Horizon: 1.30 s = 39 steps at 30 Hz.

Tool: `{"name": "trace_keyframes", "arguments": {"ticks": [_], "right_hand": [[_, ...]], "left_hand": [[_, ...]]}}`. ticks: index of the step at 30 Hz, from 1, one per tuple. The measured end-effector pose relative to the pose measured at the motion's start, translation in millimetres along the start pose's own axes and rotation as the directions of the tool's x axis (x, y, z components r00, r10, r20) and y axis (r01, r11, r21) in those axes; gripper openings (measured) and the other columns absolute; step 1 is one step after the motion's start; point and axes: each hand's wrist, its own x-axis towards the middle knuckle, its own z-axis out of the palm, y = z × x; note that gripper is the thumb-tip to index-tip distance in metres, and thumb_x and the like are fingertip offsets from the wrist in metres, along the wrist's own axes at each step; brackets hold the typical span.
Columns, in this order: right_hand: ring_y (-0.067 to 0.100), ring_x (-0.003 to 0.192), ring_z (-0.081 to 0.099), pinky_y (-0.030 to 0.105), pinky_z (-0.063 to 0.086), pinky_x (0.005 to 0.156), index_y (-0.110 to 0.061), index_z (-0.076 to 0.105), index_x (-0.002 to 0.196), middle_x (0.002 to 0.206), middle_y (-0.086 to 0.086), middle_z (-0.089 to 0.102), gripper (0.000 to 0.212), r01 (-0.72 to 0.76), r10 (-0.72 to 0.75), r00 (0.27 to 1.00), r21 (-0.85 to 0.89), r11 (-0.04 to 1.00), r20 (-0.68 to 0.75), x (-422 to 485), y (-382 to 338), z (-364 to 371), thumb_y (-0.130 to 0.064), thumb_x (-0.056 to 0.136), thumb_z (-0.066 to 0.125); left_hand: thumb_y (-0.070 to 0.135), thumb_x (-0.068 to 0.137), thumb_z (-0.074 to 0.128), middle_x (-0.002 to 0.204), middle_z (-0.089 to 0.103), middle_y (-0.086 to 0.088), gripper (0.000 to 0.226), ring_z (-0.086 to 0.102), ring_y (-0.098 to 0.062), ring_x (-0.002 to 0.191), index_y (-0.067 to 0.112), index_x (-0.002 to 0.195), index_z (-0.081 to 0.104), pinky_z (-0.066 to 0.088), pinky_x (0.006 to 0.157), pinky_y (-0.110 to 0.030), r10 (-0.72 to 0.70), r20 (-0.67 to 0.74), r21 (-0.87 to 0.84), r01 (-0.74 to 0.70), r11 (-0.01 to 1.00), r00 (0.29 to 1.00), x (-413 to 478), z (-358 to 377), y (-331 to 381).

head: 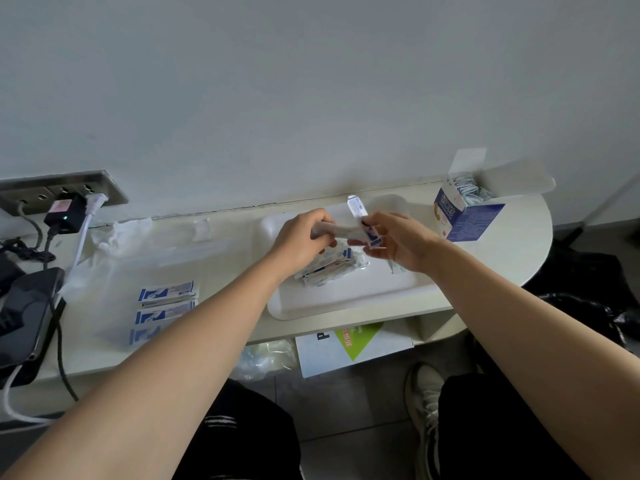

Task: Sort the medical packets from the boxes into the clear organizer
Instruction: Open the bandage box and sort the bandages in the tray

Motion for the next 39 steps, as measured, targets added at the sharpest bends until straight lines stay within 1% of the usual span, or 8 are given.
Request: {"name": "trace_keyframes", "arguments": {"ticks": [3, 7, 10, 13, 16, 25, 34, 39], "right_hand": [[0.019, 0.077, 0.064, 0.022, 0.05, 0.062, -0.006, 0.059, 0.094, 0.091, 0.014, 0.066, 0.009, -0.015, 0.023, 0.996, -0.095, 0.995, 0.087, -5, 4, 0, -0.011, 0.096, 0.052], [0.014, 0.07, 0.055, 0.021, 0.046, 0.064, -0.008, 0.061, 0.083, 0.081, 0.008, 0.061, 0.006, 0.111, -0.119, 0.992, -0.204, 0.973, -0.029, -5, 6, 0, -0.006, 0.089, 0.062], [0.015, 0.066, 0.055, 0.021, 0.045, 0.06, -0.009, 0.06, 0.08, 0.077, 0.007, 0.061, 0.01, 0.216, -0.239, 0.957, -0.147, 0.965, -0.161, -7, 4, -2, -0.004, 0.087, 0.065], [0.017, 0.069, 0.058, 0.025, 0.048, 0.063, -0.008, 0.06, 0.081, 0.079, 0.008, 0.064, 0.009, 0.271, -0.29, 0.928, -0.112, 0.956, -0.233, -9, 4, -5, -0.004, 0.086, 0.066], [0.014, 0.066, 0.058, 0.019, 0.048, 0.058, -0.009, 0.059, 0.083, 0.078, 0.006, 0.063, 0.009, 0.269, -0.293, 0.93, -0.13, 0.954, -0.221, -11, 6, -3, -0.004, 0.087, 0.066], [0.016, 0.07, 0.063, 0.018, 0.054, 0.059, 0.003, 0.064, 0.098, 0.084, 0.013, 0.065, 0.018, 0.177, -0.225, 0.958, -0.248, 0.952, -0.18, -12, 6, -2, -0.01, 0.085, 0.069], [0.018, 0.072, 0.069, 0.025, 0.059, 0.062, -0.003, 0.063, 0.092, 0.086, 0.013, 0.069, 0.011, 0.147, -0.179, 0.973, -0.205, 0.968, -0.148, -18, 1, -5, -0.012, 0.087, 0.067], [0.019, 0.071, 0.069, 0.026, 0.059, 0.061, 0.0, 0.063, 0.097, 0.087, 0.015, 0.068, 0.015, 0.164, -0.212, 0.958, -0.233, 0.958, -0.194, -16, 3, -11, -0.013, 0.088, 0.066]], "left_hand": [[0.004, 0.082, 0.065, 0.08, 0.072, 0.005, 0.018, 0.067, -0.011, 0.076, 0.021, 0.084, 0.064, 0.051, 0.074, -0.03, 0.02, 0.008, -0.054, -0.019, 0.998, 1.0, 1, 6, 0], [-0.007, 0.08, 0.058, 0.088, 0.066, -0.003, 0.033, 0.061, -0.015, 0.066, 0.015, 0.104, 0.061, 0.05, 0.064, -0.028, -0.124, -0.071, -0.272, 0.1, 0.957, 0.99, 3, 12, 5], [-0.002, 0.09, 0.05, 0.083, 0.063, -0.011, 0.013, 0.062, -0.02, 0.066, 0.008, 0.096, 0.056, 0.055, 0.06, -0.026, -0.422, 0.056, -0.794, 0.297, 0.531, 0.905, 1, 18, 22], [0.014, 0.094, 0.04, 0.089, 0.066, -0.015, 0.024, 0.065, -0.025, 0.08, 0.001, 0.099, 0.059, 0.057, 0.074, -0.031, -0.371, 0.263, -0.902, 0.363, 0.232, 0.891, 1, 24, 32], [0.009, 0.096, 0.04, 0.092, 0.065, -0.013, 0.021, 0.062, -0.022, 0.084, 0.004, 0.103, 0.06, 0.054, 0.082, -0.033, -0.318, 0.263, -0.886, 0.358, 0.294, 0.911, 2, 35, 42], [0.007, 0.091, 0.06, 0.083, 0.068, -0.013, 0.009, 0.066, -0.024, 0.069, 0.009, 0.085, 0.066, 0.058, 0.061, -0.028, -0.503, 0.089, -0.878, 0.306, 0.368, 0.86, 5, 45, 46], [0.007, 0.082, 0.072, 0.089, 0.072, -0.016, 0.006, 0.07, -0.032, 0.08, 0.012, 0.085, 0.07, 0.059, 0.077, -0.04, -0.566, 0.007, -0.827, 0.323, 0.461, 0.825, 6, 44, 46], [0.003, 0.09, 0.055, 0.087, 0.072, -0.015, 0.016, 0.07, -0.031, 0.079, 0.008, 0.08, 0.067, 0.059, 0.077, -0.038, -0.539, 0.004, -0.801, 0.326, 0.502, 0.842, 5, 42, 47]]}}
